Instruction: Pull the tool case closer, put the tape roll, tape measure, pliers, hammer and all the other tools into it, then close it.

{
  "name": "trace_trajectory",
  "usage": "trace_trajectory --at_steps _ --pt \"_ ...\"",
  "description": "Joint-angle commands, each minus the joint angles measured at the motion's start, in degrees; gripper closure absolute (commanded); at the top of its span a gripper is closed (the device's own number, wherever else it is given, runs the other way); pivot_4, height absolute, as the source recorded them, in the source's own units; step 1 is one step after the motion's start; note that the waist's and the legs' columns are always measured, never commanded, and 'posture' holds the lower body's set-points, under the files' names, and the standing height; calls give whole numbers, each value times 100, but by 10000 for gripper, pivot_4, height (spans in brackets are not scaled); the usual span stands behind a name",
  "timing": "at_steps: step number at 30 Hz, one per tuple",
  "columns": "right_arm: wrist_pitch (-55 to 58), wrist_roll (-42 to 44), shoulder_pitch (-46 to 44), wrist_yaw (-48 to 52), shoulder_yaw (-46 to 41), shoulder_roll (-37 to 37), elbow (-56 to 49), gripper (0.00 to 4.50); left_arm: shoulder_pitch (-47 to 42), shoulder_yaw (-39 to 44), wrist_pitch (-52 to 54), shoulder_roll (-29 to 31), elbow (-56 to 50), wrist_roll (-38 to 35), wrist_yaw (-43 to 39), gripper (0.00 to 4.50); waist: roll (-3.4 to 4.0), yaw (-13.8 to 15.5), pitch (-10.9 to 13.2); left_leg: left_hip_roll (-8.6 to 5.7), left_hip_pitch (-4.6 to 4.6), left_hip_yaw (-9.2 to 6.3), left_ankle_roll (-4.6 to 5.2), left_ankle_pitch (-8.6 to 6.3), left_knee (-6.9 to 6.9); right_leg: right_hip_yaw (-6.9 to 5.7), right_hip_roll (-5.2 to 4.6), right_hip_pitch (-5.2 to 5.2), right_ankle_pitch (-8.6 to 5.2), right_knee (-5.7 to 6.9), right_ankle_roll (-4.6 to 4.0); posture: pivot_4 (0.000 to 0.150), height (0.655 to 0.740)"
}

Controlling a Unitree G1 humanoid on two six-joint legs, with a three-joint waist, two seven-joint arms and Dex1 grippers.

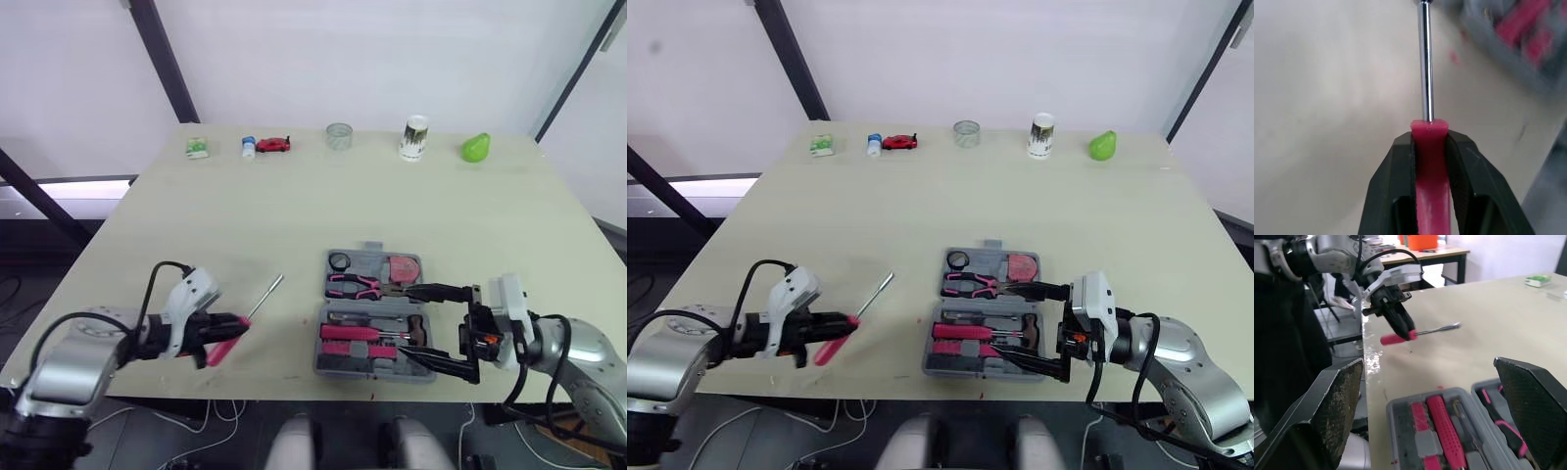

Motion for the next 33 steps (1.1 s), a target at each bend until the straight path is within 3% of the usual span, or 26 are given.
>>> trace_trajectory --at_steps 1,5,10,18,20,24,27,28,33 --pt "60 208 -183 175 -85 -64 -5 0 -484 703 2110 -1317 -1141 175 1830 41070 -3 28 -3 -9 1 -1 0 0 0 1 5 3 2 -6 0 1500 7400" --pt "142 243 -359 338 -60 -120 119 0 -815 951 3322 -2501 -1526 609 2968 41070 -13 -16 -11 -14 9 -36 0 0 -4 5 11 9 3 0 -3 1500 7400" --pt "251 302 -491 462 -81 -210 161 0 -1044 994 3604 -3390 -1474 1099 3963 41070 -15 -50 -11 -21 4 -54 0 0 -5 -3 10 9 3 -3 -4 1500 7400" --pt "410 410 -394 567 -245 -439 106 0 -775 192 2970 -3246 -872 1306 4430 41070 30 -68 -38 -40 9 -68 -1 0 -9 -6 -2 14 3 -2 -4 1500 7400" --pt "460 462 -359 572 -309 -507 72 0 -650 76 2700 -3236 -715 1333 4500 31014 46 -80 -47 -42 18 -69 -1 0 -13 -4 -2 21 3 -2 -5 1500 7400" --pt "554 570 -277 589 -433 -643 17 0 -323 -222 2123 -3128 -603 1367 4546 17930 46 -103 -49 -42 24 -70 -1 0 -18 -3 0 25 2 -3 -6 1500 7400" --pt "581 611 -245 615 -491 -696 14 0 -30 -307 1589 -3193 -544 1327 4552 3349 48 -110 -50 -41 38 -68 -1 0 -23 -1 0 36 1 -5 -6 1500 7400" --pt "596 621 -248 617 -502 -704 10 0 61 -337 1328 -3203 -508 1330 4549 427 48 -110 -49 -41 46 -66 -1 0 -26 1 0 43 1 -6 -7 1500 7400" --pt "669 654 -308 650 -508 -742 23 0 459 -485 336 -3281 -364 1339 4598 427 47 -108 -49 -40 93 -58 -1 -1 -41 5 -1 79 -10 -11 -22 1500 7400"
